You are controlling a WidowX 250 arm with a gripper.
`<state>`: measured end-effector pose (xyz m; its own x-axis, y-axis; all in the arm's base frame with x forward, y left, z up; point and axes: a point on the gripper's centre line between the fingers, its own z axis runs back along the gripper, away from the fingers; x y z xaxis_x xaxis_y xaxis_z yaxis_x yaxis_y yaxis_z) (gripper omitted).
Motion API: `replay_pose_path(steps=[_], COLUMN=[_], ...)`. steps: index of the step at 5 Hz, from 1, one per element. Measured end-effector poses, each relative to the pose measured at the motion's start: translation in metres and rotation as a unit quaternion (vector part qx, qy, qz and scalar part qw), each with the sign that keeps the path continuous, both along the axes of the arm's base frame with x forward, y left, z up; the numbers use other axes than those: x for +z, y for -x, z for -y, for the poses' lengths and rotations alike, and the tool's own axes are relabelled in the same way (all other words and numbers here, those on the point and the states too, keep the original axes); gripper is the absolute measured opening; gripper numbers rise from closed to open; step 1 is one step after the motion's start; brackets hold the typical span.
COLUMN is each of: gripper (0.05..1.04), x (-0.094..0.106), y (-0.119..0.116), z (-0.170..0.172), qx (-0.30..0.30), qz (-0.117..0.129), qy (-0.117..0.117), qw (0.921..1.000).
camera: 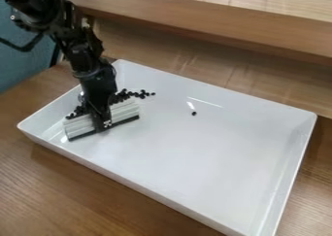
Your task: Sweep into pile
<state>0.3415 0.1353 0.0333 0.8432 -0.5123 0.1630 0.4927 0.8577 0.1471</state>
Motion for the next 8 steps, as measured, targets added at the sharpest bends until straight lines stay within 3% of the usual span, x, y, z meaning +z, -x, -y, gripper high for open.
replay_pose_path(steps=[2,3,4,5,6,7,8], gripper=[0.449,0.741,0.984,1.003,1.001,1.001,1.001], x=[0.000,-0.001,0.001,0.012,0.036,0.062,0.092], y=[-0.023,-0.026,-0.021,-0.018,-0.024,-0.023,-0.023], z=[-0.007,-0.001,0.012,0.031,0.044,0.051,0.075], qx=[0.008,0.038,0.053,0.048,0.031,0.032,0.009], qz=[0.002,-0.033,-0.052,-0.072,-0.057,-0.055,-0.027], qy=[0.018,0.054,0.087,0.092,0.088,0.068,0.063], qw=[0.9998,0.9973,0.9934,0.9920,0.9940,0.9956,0.9976])
